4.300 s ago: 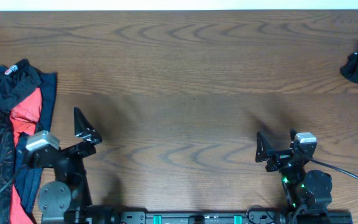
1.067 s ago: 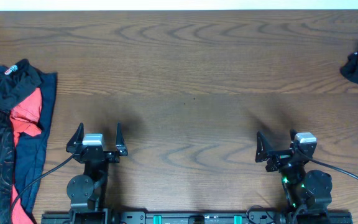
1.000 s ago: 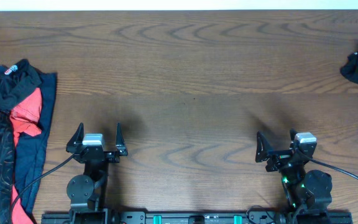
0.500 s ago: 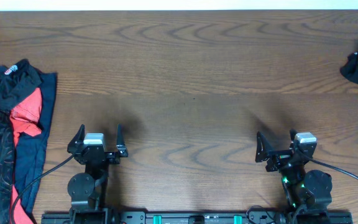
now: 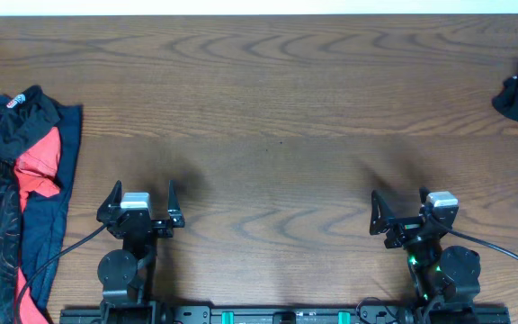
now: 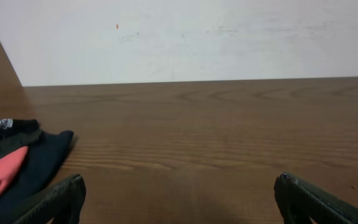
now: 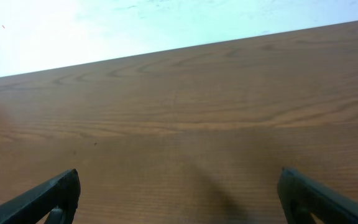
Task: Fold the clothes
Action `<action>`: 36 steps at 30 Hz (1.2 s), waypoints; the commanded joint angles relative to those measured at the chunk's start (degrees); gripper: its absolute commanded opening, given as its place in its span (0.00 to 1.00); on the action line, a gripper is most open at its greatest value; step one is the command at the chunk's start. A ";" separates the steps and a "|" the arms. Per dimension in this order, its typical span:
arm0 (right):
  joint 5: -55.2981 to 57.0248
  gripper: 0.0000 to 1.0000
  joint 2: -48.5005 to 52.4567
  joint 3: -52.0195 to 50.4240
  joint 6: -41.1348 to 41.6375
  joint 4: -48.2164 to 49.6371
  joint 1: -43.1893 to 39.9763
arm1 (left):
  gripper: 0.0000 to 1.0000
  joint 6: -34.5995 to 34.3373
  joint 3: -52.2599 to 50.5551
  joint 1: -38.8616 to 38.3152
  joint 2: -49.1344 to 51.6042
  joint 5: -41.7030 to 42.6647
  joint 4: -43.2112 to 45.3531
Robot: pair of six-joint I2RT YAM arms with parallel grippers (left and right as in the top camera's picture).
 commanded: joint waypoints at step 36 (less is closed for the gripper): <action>-0.07 0.99 -0.63 -0.17 -23.04 1.44 1.18 | 0.98 0.98 -0.39 -0.09 0.02 0.22 -2.69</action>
